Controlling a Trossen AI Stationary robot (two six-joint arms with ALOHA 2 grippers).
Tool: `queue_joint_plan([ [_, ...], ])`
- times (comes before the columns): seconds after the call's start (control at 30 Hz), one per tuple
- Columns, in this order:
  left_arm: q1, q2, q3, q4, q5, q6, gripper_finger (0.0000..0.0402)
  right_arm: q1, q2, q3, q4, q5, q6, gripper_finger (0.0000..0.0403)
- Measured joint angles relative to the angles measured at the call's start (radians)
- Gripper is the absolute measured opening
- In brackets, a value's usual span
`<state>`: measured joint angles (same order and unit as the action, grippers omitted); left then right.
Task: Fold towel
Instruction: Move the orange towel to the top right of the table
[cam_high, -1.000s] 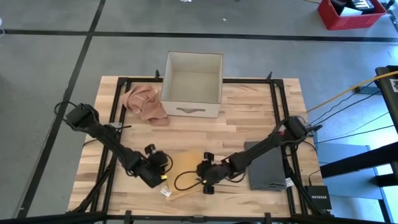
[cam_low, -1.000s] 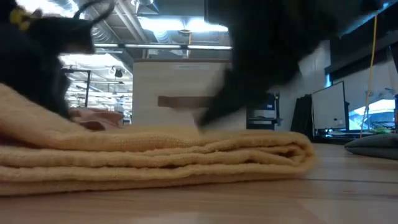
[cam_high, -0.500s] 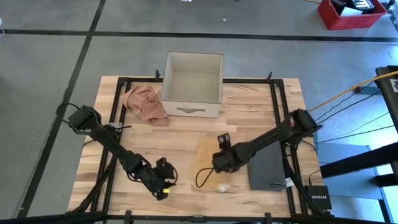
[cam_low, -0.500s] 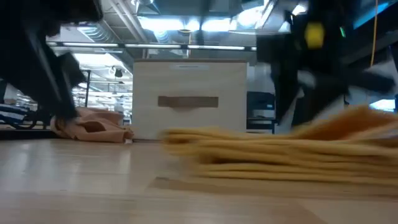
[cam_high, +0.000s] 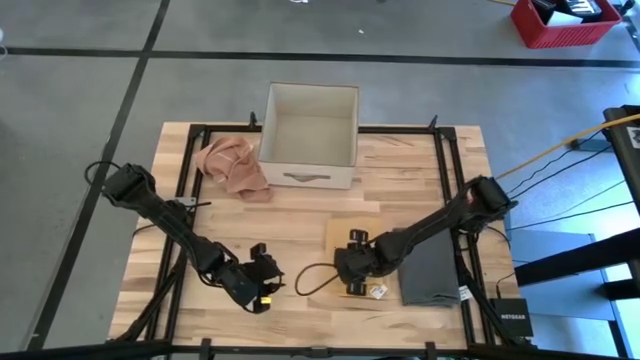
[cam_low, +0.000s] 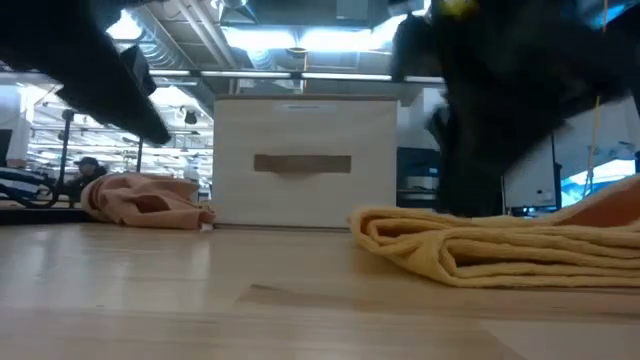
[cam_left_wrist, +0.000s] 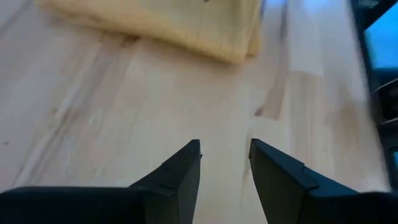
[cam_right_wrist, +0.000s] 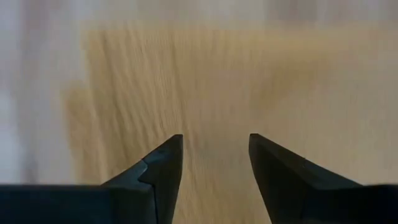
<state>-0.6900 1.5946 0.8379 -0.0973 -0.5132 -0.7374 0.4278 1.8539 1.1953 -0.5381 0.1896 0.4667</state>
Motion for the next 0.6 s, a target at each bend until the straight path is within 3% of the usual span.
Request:
queue_joint_plan([
  [0.2,-0.004,0.002,0.0,-0.006,-0.021,-0.007,0.0131,-0.014,0.003,-0.093,-0.053,0.015,-0.047,0.0188],
  [0.33,-0.004,0.002,0.0,-0.006,-0.025,-0.007,0.0131,-0.055,-0.011,-0.103,-0.145,0.091,-0.096,0.0188],
  [0.6,-0.015,0.002,-0.001,-0.027,-0.031,-0.015,0.0131,-0.095,-0.011,-0.102,-0.161,0.091,-0.099,0.0188],
])
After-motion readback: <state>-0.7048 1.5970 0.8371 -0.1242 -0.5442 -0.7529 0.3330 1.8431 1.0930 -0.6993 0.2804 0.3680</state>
